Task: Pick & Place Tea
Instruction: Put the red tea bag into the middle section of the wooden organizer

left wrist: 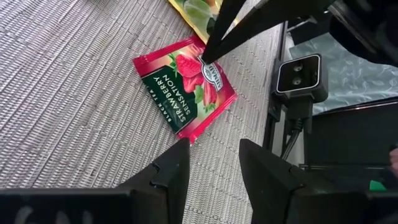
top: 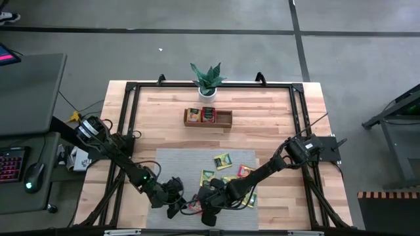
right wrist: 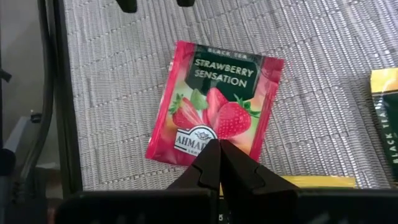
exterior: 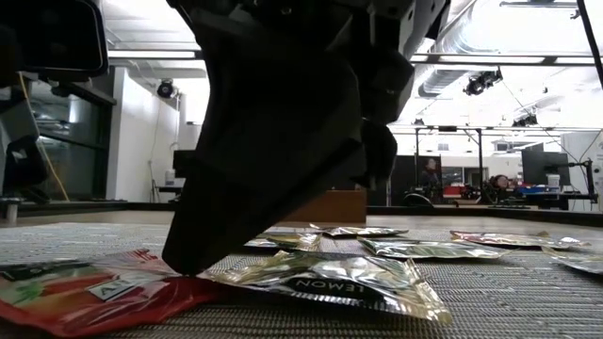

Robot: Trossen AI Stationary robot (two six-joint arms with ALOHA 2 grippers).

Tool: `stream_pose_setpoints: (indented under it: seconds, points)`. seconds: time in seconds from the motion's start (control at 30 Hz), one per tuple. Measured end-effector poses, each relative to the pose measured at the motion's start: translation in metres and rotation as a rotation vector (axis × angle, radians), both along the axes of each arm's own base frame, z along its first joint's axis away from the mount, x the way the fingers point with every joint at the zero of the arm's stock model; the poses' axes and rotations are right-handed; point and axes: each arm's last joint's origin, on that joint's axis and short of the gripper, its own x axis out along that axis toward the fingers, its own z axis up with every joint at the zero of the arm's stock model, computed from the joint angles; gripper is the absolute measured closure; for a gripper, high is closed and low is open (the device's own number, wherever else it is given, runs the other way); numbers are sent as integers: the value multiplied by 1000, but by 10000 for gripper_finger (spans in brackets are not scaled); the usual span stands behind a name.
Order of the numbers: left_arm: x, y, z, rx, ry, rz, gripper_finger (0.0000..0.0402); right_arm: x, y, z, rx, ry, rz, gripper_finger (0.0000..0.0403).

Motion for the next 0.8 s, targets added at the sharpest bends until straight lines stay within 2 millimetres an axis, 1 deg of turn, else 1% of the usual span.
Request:
stream_pose_setpoints:
  seconds: [0.1, 0.37, 0.5, 0.8]
  points:
    - [0, 0, 0, -6, 5, 7, 264, 0, 0, -1, -3, 0, -2, 403]
    - [0, 1, -1, -30, 31, 54, 264, 6, 3, -23, 73, 30, -15, 403]
    - [-1, 2, -3, -45, 54, 76, 264, 6, 2, -24, 72, 30, -27, 403]
    - [14, 14, -13, -117, 141, 73, 264, 10, -7, -25, 91, 51, -59, 403]
